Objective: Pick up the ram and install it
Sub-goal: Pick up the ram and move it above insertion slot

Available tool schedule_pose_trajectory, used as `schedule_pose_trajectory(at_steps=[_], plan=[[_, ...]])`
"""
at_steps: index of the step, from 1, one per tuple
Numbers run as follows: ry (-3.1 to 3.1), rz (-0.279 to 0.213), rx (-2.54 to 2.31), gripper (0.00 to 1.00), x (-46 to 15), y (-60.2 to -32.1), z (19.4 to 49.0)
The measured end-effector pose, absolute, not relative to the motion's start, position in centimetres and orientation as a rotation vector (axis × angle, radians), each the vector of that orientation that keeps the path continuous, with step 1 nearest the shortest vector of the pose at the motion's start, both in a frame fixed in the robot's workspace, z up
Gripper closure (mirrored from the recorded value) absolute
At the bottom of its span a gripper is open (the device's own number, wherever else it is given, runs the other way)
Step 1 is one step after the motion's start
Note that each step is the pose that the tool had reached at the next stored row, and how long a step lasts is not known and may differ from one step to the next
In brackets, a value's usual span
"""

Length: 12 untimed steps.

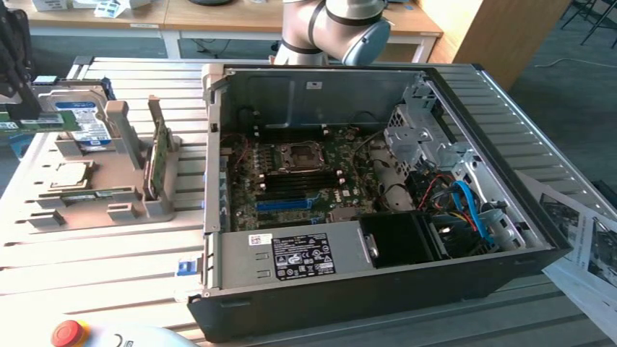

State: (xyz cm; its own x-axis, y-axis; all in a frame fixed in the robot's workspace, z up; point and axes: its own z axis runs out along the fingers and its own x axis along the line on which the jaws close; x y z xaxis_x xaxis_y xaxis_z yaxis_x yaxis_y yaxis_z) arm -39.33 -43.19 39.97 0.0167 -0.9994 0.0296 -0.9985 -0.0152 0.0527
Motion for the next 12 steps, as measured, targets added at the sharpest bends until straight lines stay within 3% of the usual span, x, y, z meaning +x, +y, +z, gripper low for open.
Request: schedule_pose_trajectory(at_steps=[12], plan=[[-2.163, -0.024, 2.198, 0.88, -39.33, -43.19, 40.62]])
